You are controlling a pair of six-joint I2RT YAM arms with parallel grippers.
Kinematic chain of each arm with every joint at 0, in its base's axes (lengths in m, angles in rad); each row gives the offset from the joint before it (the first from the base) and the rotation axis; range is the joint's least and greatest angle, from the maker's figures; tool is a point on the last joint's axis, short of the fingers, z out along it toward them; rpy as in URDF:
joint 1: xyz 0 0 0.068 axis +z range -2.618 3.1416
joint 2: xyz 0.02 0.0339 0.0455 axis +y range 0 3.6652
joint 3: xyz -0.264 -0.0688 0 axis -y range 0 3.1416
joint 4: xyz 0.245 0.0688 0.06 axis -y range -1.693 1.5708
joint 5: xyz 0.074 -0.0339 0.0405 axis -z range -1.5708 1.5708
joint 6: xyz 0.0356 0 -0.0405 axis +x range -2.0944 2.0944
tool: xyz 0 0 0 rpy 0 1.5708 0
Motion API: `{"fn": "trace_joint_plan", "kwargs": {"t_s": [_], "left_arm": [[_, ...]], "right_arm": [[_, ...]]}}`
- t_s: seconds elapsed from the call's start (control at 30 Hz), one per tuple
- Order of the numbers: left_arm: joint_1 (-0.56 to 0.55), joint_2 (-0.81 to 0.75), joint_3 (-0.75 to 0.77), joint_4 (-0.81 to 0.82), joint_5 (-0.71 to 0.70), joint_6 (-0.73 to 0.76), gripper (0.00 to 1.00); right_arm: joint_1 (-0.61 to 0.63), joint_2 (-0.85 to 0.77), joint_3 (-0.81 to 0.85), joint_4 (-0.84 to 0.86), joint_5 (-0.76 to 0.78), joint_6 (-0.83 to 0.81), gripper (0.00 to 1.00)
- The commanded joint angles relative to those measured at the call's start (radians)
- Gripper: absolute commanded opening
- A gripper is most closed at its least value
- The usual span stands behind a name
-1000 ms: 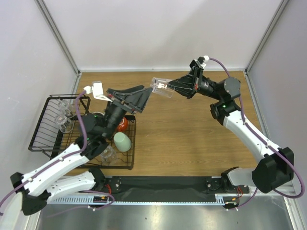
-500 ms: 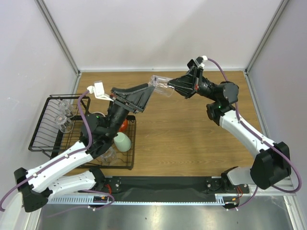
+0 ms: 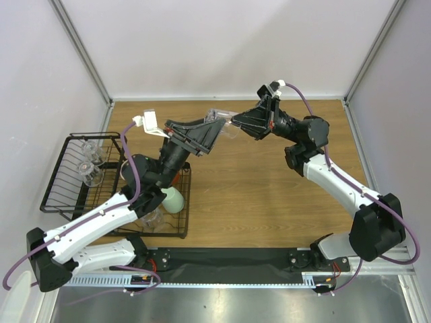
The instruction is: Load the cups into the dish rack
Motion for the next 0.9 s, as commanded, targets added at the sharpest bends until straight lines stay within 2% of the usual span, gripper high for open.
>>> {"fn": "trace_joint_plan", "kwargs": {"t_s": [0.0,0.2,0.33,0.4,0.43,0.5,0.53,0.6,0.63,0.67,0.73,0.77,0.8,0.83,0.87], "left_arm": [[-0.008,-0.014,0.014,0.082,0.005,0.003,0.74],[-0.008,-0.029,-0.012,0.098,-0.01,-0.011,0.73],[-0.008,-0.039,-0.034,0.108,-0.026,-0.031,0.56],[-0.008,-0.043,-0.044,0.122,-0.011,-0.028,0.51],[-0.006,-0.045,-0.044,0.119,-0.006,-0.023,0.43],[-0.006,-0.057,-0.049,0.113,0.0,-0.006,0.32],[-0.006,-0.065,-0.049,0.084,-0.01,0.0,0.01],[-0.006,-0.085,-0.034,0.006,-0.068,0.017,0.0],[-0.006,-0.101,-0.02,-0.032,-0.078,0.043,0.0],[-0.006,-0.105,0.004,-0.168,-0.087,0.07,0.0],[-0.006,-0.095,0.113,-0.343,-0.164,0.118,0.0],[-0.006,-0.089,0.15,-0.52,-0.202,0.148,0.0],[-0.006,-0.085,0.223,-0.593,-0.237,0.166,0.0],[-0.006,-0.08,0.254,-0.675,-0.307,0.188,0.0],[-0.005,-0.071,0.288,-0.736,-0.348,0.216,0.0]], "right_arm": [[0.008,0.002,0.001,0.076,0.016,0.105,0.0],[0.029,0.006,-0.019,0.083,0.025,0.104,0.0],[0.051,0.016,-0.025,0.086,0.023,0.101,0.0],[0.055,0.014,-0.03,0.083,0.025,0.093,0.0],[0.055,0.013,-0.03,0.074,0.019,0.089,0.0],[0.055,0.006,-0.027,0.036,0.01,0.061,0.12],[0.052,0.002,-0.024,0.019,-0.006,0.047,0.35],[0.048,-0.007,-0.014,-0.066,-0.032,-0.014,0.66],[0.034,-0.026,-0.01,-0.114,-0.07,-0.046,0.91],[0.026,-0.038,0.002,-0.172,-0.093,-0.089,0.99],[-0.003,-0.072,0.015,-0.407,-0.153,-0.265,1.0],[-0.041,-0.107,0.041,-0.511,-0.17,-0.339,1.0],[-0.066,-0.124,0.065,-0.756,-0.185,-0.418,1.0],[-0.09,-0.136,0.093,-0.889,-0.199,-0.62,1.0],[-0.131,-0.148,0.122,-1.015,-0.196,-0.707,0.99]]}}
